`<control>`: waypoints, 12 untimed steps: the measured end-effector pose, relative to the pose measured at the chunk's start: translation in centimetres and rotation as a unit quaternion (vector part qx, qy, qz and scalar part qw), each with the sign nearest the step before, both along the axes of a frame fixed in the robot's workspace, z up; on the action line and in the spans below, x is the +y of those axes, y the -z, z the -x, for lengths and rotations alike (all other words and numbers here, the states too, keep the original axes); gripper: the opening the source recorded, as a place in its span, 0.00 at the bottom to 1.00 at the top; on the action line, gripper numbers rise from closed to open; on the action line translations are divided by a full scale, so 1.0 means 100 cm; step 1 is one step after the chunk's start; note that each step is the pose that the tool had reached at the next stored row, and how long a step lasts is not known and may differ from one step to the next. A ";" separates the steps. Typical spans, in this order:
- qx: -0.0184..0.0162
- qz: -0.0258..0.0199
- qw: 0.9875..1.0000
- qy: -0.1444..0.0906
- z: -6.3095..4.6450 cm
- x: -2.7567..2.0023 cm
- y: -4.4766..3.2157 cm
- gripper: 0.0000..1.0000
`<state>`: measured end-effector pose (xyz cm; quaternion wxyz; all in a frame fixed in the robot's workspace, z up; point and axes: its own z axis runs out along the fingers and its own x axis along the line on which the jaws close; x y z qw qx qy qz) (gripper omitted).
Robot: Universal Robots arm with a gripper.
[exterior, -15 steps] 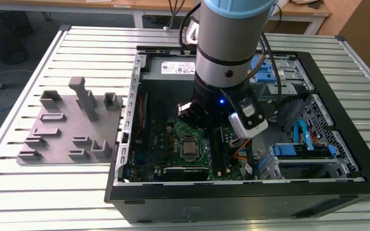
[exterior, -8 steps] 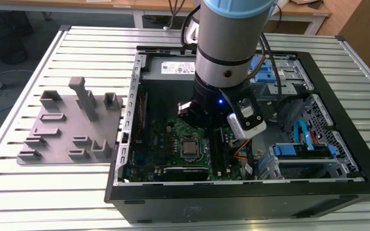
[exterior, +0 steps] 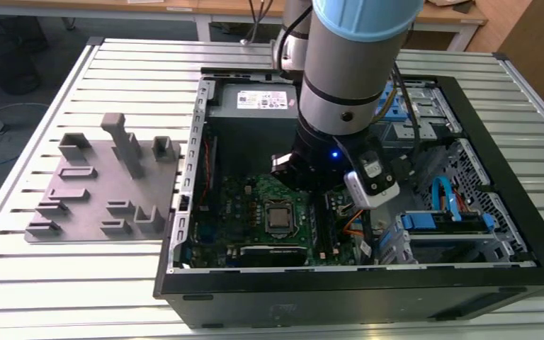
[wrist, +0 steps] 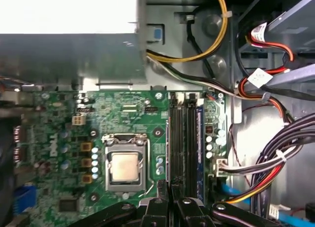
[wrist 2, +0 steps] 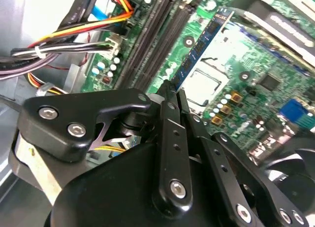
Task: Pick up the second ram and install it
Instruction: 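Insert the second ram into the second slot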
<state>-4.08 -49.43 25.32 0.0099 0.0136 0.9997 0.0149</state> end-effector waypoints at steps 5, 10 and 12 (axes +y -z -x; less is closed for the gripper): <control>0.001 0.000 1.000 0.000 -0.005 0.0045 0.0093 0.14; 0.002 0.000 1.000 -0.012 -0.006 0.0050 0.0181 0.14; 0.003 0.000 1.000 -0.013 -0.010 0.0055 0.0210 0.14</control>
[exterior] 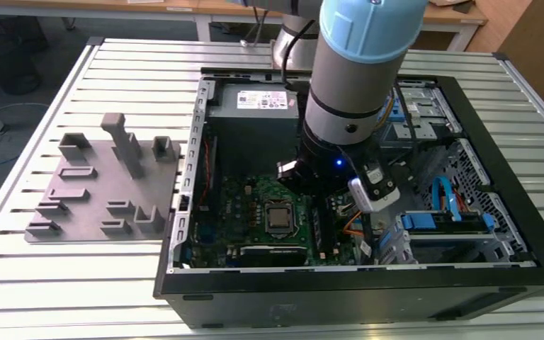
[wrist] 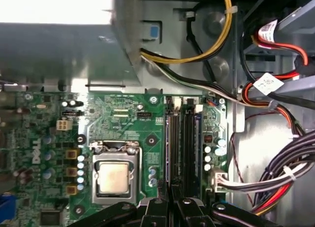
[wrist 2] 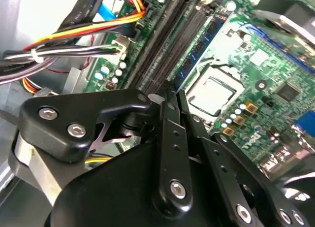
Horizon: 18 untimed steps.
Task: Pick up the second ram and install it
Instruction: 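Insert the second ram into the second slot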
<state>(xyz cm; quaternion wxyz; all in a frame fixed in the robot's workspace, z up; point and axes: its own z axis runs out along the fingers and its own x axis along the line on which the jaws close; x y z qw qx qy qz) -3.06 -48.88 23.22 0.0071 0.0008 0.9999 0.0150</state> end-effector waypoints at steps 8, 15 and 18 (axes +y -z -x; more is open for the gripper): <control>0.003 0.001 1.000 0.000 -0.004 0.0011 0.0088 0.14; 0.003 0.001 1.000 0.004 -0.007 0.0012 0.0097 0.14; 0.003 0.003 1.000 0.006 -0.008 0.0013 0.0096 0.14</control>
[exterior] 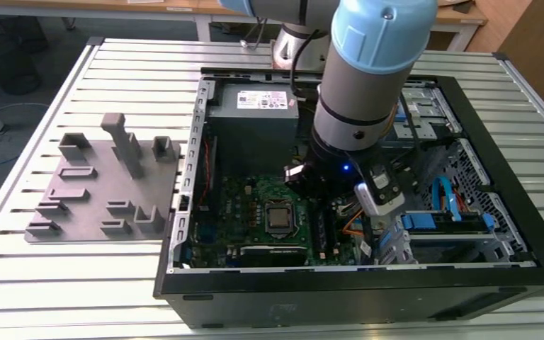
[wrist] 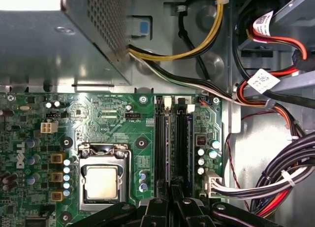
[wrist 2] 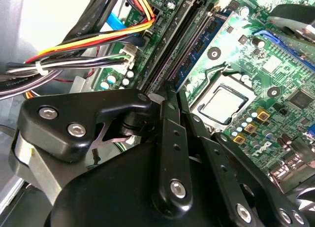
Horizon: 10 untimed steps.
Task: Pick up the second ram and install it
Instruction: 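Insert the second ram into the second slot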
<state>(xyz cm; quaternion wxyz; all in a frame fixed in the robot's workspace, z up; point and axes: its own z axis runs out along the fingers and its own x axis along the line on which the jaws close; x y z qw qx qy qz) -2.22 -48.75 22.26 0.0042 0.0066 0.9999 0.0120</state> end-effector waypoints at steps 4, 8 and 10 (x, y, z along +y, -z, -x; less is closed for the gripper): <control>0.000 0.001 1.000 0.000 -0.001 0.0000 0.0000 0.14; 0.000 0.003 1.000 0.000 -0.002 0.0008 0.0000 0.14; 0.000 0.003 1.000 0.000 -0.002 0.0015 0.0004 0.14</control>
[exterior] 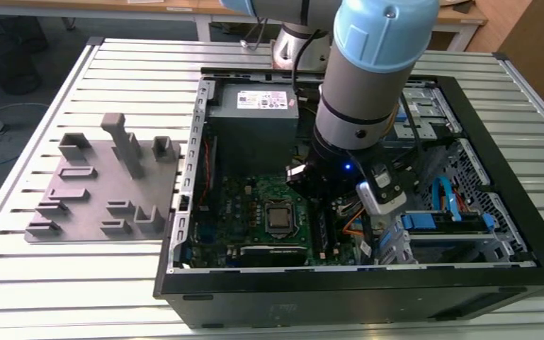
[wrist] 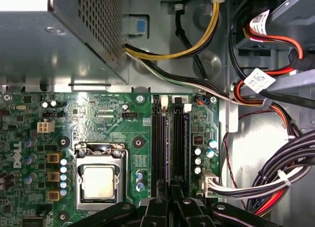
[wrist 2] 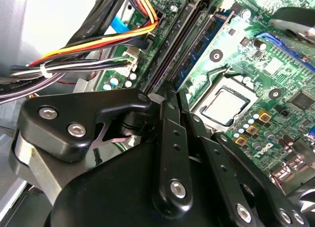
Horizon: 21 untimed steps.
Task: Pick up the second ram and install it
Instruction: 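Insert the second ram into the second slot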
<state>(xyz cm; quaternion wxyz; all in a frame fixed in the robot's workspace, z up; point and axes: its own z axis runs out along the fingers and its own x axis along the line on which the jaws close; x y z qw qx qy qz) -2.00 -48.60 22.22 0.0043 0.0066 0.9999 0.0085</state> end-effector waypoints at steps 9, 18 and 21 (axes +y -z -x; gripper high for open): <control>0.000 0.002 1.000 -0.002 0.000 0.0005 0.0006 0.14; 0.000 0.003 1.000 -0.007 0.000 0.0031 0.0016 0.14; 0.000 0.003 1.000 -0.007 0.000 0.0036 0.0021 0.14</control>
